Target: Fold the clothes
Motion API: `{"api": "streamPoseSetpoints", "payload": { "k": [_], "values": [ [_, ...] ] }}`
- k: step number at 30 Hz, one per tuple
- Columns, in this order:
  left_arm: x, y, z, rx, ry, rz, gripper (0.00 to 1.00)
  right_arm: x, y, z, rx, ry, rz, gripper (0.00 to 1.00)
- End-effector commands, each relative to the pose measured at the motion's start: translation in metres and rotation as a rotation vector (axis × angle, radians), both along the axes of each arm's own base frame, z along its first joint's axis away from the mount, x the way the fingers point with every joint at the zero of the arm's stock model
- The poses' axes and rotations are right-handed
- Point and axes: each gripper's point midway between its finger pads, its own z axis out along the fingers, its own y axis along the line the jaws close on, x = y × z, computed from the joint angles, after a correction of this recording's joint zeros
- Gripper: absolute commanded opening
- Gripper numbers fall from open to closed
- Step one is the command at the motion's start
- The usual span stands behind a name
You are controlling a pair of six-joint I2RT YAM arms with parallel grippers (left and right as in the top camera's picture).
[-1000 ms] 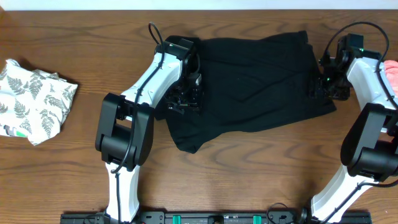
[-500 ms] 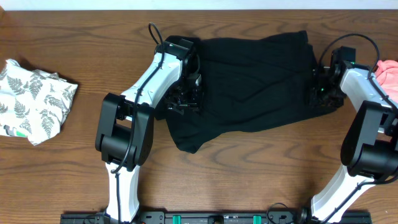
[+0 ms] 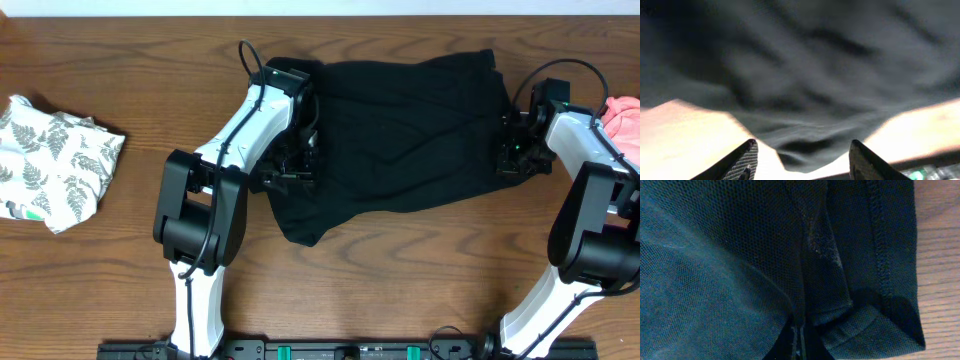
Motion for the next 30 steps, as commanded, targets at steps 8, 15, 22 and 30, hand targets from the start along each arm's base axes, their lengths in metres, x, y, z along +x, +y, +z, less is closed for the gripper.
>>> {"api": "streamPoseSetpoints", "payload": {
  "k": [8,15,22,30],
  "values": [
    [0.013,0.007,-0.015,0.063,-0.061,-0.012,0.59,-0.003,0.001,-0.004,-0.001,0.016,-0.017,0.01],
    [0.006,-0.009,-0.036,-0.05,-0.051,-0.015,0.59,-0.004,0.001,-0.004,-0.002,0.02,-0.017,0.01],
    [-0.025,0.01,-0.071,-0.015,0.017,-0.001,0.59,-0.007,0.001,-0.004,0.001,0.032,-0.017,0.01],
    [-0.012,0.067,-0.077,0.099,0.002,0.084,0.59,-0.044,0.008,-0.004,0.029,0.183,-0.124,0.01]
  ]
}}
